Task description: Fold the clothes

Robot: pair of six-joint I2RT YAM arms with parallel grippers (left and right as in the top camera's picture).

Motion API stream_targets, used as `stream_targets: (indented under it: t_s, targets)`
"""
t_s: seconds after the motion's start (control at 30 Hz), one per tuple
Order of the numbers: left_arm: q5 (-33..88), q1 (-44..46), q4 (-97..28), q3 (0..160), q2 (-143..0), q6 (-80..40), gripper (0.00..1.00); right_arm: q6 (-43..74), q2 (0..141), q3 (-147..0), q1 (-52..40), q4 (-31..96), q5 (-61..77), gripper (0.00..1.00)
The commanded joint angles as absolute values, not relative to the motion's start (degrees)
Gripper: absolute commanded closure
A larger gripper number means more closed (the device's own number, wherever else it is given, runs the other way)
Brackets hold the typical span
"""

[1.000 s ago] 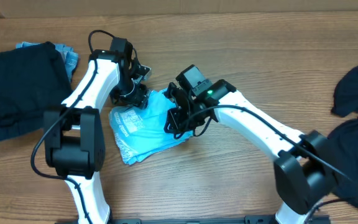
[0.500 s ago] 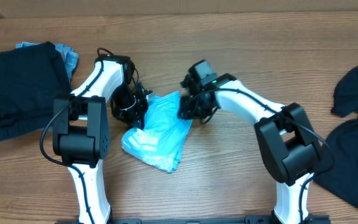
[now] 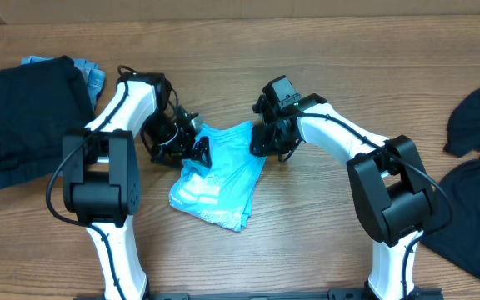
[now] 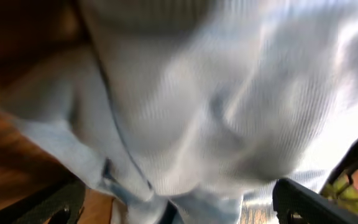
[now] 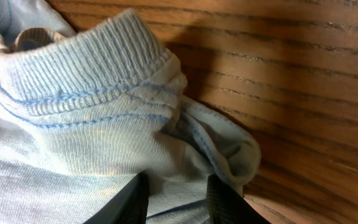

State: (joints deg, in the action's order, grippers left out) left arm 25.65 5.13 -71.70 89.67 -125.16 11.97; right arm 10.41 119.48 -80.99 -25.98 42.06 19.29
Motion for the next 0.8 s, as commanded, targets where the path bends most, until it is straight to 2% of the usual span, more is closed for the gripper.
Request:
stream_targets:
  t_s: [0.0,0.13,0.17,0.33,0.4,0.43,0.47,0.57,0.77]
  targets:
    - [24.1,6.59,-68.07,85.32,-126.76,9.56,0.03,9.98,119.92,-80.97,-26.13,42.78,17.58,0.65]
    - [25.39,9.69,-67.18,81.3,-126.76,8.73,0.2,10.0,119.92,-80.97,-26.13,42.76,17.58,0.64]
    - [26.13,10.98,-66.15,80.05,-126.76,8.71,0.29,10.0,119.92,-80.97,-26.13,42.76,17.58,0.64]
    - [28.25,13.43,-63.68,79.13,-126.76,8.51,0.49,10.0,119.92,-80.97,-26.13,42.96,17.58,0.64]
    - [28.08,13.47,-63.11,79.18,-126.76,8.54,0.67,9.98,119.92,-80.97,-26.13,43.22,17.58,0.64]
    - [27.55,13.3,-62.85,79.5,-126.76,8.51,0.86,9.98,119.92,-80.97,-26.13,43.42,17.56,0.64]
    - [26.33,13.04,-62.96,79.94,-126.74,8.1,0.94,9.98,119.87,-81.08,-26.06,43.64,17.56,0.62]
    - [16.29,12.43,-65.28,82.87,-125.73,5.1,0.96,9.98,117.47,-83.37,-24.75,46.59,15.4,0.59]
    - [-6.09,12.29,-69.14,91.61,-113.99,-5.37,0.96,8.43,106.45,-91.59,-19.44,57.12,6.85,0.54]
